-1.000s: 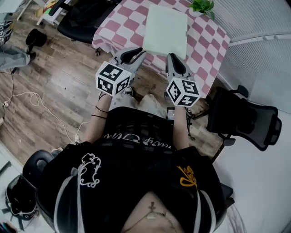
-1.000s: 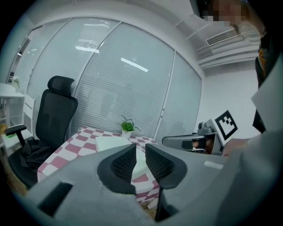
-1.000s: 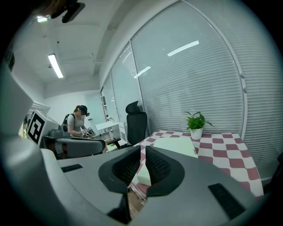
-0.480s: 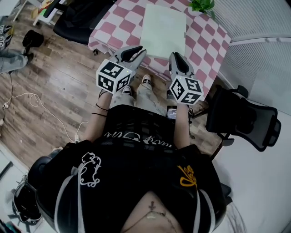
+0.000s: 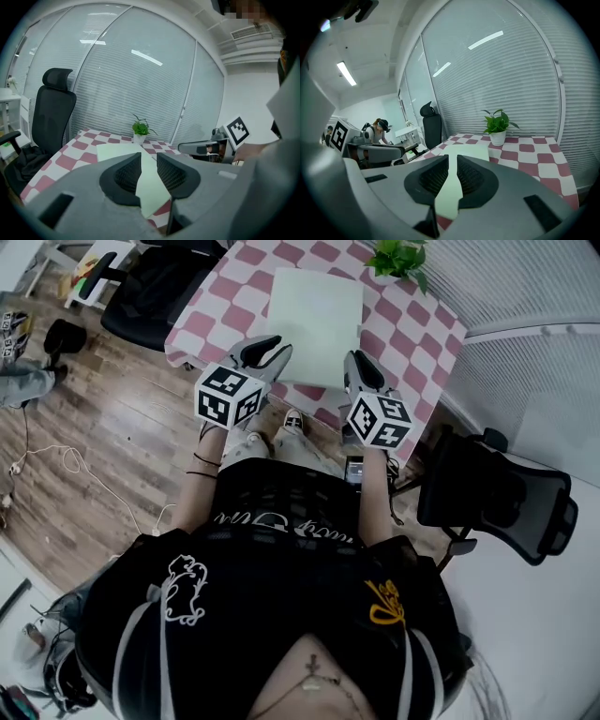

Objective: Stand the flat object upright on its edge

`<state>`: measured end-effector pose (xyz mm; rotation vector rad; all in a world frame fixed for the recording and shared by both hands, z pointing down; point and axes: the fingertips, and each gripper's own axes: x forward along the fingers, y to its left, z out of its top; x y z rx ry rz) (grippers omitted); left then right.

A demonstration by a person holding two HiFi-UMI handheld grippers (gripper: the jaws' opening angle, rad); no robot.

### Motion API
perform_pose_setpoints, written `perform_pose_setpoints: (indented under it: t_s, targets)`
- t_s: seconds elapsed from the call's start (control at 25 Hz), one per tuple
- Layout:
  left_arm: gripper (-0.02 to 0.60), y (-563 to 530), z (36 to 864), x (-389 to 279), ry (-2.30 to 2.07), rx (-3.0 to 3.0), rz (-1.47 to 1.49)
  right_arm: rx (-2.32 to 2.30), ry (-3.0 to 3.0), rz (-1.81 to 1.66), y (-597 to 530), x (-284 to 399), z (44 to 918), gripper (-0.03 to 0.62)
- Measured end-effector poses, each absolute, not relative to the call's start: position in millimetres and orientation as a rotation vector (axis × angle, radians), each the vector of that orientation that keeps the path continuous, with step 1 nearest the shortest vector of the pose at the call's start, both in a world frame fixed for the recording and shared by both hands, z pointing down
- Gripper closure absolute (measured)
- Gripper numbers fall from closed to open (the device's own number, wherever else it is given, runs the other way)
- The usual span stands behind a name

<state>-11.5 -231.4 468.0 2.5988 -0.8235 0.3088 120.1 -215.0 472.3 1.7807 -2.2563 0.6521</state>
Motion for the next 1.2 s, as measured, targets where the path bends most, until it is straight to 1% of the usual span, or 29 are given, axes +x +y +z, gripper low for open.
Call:
perform_pose_setpoints:
  t_s: [0.16,0.28,0.44,0.76,0.8,0.88,1.08,1.2]
  targets:
    - [0.463,-249.6,483.2,-2.8,-0.839,2.569,0.379,1.754,-2.253,0.681,-236.4,141.5,485.3,0.574]
    - [0.432,-258.8,504.0,-0.6,-0.815,2.555,0.493,1.732,-2.239,0.727,-251.5,160.3,499.6,0.574]
    - [0.364,-267.7,534.7,-9.2,-0.780,2.509,0.647,1.682,-2.222,0.792,-267.3,176.0,523.4,0.572]
    - [0.325,-296.3,576.2,-14.9,-0.762,2.369,0.689,1.637,-2.213,0.895,-292.9,200.4,557.4,0.571]
    - [0.322,-300.5,581.0,-15.2,-0.763,2.348,0.690,1.624,-2.217,0.920,-295.8,200.7,561.5,0.554]
    - [0.315,-309.7,588.5,-15.7,-0.764,2.293,0.661,1.579,-2.241,0.991,-300.7,197.3,569.3,0.439]
    - [0.258,-330.6,600.8,-18.9,-0.763,2.176,0.578,1.463,-2.249,1.158,-308.3,190.7,595.3,0.364]
    - [0.229,-336.0,613.5,-21.4,-0.746,2.113,0.564,1.438,-2.222,1.246,-310.0,191.0,611.4,0.349]
